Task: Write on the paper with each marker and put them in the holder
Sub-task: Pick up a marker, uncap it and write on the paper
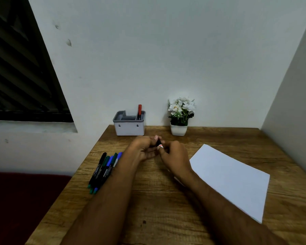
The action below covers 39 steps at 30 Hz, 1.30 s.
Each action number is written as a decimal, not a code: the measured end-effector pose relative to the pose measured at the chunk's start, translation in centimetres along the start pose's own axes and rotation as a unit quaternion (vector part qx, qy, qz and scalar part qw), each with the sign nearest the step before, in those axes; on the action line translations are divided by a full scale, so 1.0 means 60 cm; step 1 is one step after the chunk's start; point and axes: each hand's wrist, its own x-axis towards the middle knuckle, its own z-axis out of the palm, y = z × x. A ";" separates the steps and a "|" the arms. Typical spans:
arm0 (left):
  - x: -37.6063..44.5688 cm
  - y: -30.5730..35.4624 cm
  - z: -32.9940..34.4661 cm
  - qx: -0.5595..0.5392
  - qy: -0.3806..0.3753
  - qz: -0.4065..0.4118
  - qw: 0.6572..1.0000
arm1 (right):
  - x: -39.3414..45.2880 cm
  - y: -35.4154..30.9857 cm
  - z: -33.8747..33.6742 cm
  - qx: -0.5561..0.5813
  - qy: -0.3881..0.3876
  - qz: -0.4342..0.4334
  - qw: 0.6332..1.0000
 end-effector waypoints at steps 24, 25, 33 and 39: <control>0.080 -0.052 0.100 0.419 0.204 0.203 0.861 | -0.005 0.081 -0.094 0.175 0.037 0.152 0.972; 0.083 -0.058 0.099 0.439 0.200 0.209 0.851 | -0.005 0.082 -0.098 0.184 0.037 0.152 0.970; 0.065 -0.072 0.076 0.468 0.220 0.251 0.818 | -0.020 0.084 -0.124 0.348 -0.010 0.152 0.925; 0.006 -0.087 0.051 0.441 0.159 0.336 0.817 | -0.026 0.090 -0.136 0.529 -0.059 0.175 0.828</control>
